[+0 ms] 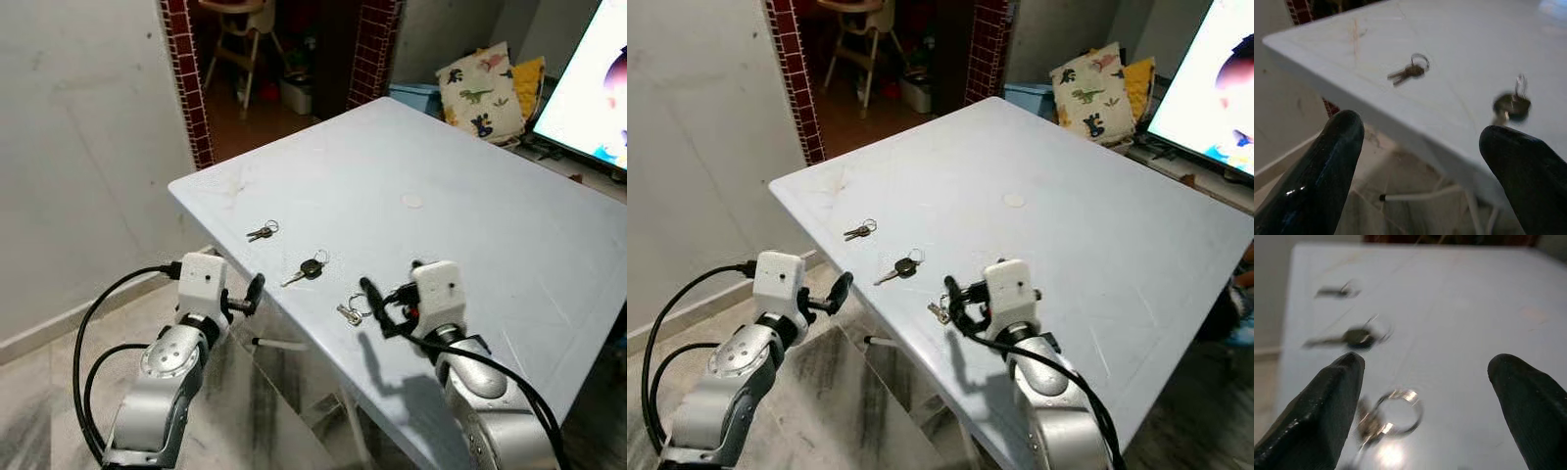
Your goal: Hang keys on a hook
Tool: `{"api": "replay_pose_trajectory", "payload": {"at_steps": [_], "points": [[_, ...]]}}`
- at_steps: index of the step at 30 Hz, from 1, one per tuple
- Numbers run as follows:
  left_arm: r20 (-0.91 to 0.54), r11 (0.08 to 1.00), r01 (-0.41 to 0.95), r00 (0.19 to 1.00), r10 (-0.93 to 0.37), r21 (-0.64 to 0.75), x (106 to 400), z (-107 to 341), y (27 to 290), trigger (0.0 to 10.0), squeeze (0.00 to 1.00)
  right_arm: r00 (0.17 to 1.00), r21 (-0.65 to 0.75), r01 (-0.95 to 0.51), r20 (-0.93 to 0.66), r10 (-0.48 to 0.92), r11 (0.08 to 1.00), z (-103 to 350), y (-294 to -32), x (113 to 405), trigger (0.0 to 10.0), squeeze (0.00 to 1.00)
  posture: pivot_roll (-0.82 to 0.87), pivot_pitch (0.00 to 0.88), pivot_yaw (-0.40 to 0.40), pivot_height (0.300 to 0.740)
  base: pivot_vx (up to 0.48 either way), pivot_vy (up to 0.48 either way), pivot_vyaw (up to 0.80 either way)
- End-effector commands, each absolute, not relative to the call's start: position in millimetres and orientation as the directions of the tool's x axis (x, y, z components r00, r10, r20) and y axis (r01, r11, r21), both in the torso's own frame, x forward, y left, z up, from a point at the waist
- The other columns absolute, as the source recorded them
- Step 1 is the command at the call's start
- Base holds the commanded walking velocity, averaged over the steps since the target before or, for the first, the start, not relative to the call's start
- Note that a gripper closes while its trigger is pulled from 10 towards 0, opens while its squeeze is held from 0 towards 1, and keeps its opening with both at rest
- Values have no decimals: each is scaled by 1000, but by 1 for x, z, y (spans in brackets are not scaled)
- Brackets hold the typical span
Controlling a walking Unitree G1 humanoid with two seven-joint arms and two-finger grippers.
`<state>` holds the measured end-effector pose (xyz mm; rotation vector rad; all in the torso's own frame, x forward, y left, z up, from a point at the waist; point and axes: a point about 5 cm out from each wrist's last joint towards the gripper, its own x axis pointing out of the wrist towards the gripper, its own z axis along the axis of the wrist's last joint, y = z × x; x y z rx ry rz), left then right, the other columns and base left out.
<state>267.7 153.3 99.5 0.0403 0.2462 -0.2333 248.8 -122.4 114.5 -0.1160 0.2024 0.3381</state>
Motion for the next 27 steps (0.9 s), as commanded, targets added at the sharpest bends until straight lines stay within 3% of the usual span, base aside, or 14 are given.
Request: {"api": "replay_pose_trajectory", "payload": {"at_steps": [1,6,11,18,27], "points": [[-258,964,264,933,-253,10,266,100,152,10000,0,907,-72,-371,-242,345,926,116,-120,247,10000,0,124,25,-49,740,0,0,0],[-286,939,344,900,-329,4,259,97,151,10000,0,896,-85,-356,-313,314,931,105,-121,249,10000,0,136,32,-46,740,0,0,0],[-326,867,498,814,-481,-34,249,99,146,10000,0,890,-73,-349,-336,307,934,104,-117,253,10000,0,154,46,-38,740,0,0,0],[-353,782,623,727,-589,-22,243,104,140,10000,0,875,-73,-363,-369,313,929,101,-108,254,10000,0,163,61,-34,740,0,0,0],[-359,762,647,702,-615,-38,245,106,139,10000,0,831,-87,-434,-423,361,897,93,-100,249,10000,0,157,72,-40,740,0,0,0]]}}
